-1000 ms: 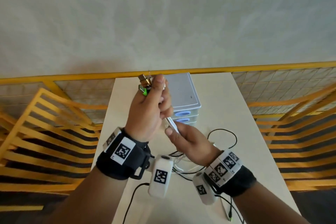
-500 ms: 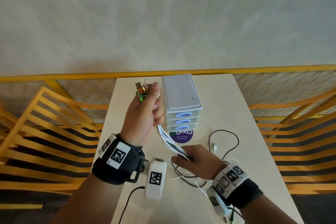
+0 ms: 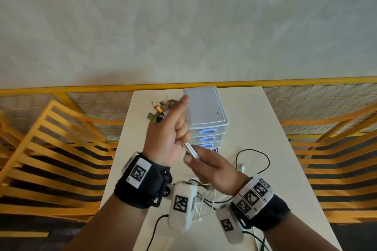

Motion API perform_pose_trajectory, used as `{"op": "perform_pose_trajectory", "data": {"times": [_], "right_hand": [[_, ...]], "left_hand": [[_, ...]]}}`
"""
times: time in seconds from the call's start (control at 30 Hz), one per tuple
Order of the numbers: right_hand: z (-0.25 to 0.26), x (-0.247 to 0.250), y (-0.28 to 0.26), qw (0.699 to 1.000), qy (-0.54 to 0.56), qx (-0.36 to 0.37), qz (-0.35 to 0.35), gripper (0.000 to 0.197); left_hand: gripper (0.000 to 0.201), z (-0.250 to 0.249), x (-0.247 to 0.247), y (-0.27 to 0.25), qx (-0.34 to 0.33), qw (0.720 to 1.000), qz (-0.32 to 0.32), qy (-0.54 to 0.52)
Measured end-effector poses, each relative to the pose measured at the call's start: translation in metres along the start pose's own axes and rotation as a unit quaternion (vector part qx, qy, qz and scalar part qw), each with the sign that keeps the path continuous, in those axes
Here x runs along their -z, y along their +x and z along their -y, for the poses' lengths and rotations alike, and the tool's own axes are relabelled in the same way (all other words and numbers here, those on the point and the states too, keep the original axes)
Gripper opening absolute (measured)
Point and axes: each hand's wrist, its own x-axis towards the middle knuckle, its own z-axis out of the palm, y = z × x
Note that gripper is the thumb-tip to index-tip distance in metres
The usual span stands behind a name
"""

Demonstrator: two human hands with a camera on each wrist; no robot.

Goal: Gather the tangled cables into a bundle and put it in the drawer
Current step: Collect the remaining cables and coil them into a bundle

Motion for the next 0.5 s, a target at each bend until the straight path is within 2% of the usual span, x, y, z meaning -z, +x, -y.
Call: {"op": "perform_pose_trajectory", "data": {"times": [0.13, 0.23, 0.4, 0.5], "right_hand": [[0.002, -0.004, -0.010, 1.000, 0.012, 0.005, -0.014, 0.039], [0.004, -0.007, -0.012, 0.999, -0.029, 0.012, -0.012, 0.035], [-0.004, -0.014, -0.014, 0.999, -0.043, 0.033, -0.010, 0.031], [-0.001, 0.002, -0.018, 0.996, -0.082, 0.044, 0.009, 0.011]], "left_hand": [[0.043, -0.003, 0.003, -0.004, 0.020, 0.999, -0.021, -0.042], [0.037, 0.004, -0.003, -0.009, 0.017, 0.999, -0.017, -0.047], [0.042, 0.008, -0.005, -0.015, 0.015, 0.999, 0.004, 0.040], [0.051, 0.011, -0.006, -0.016, 0.009, 0.996, 0.034, 0.085]]}}
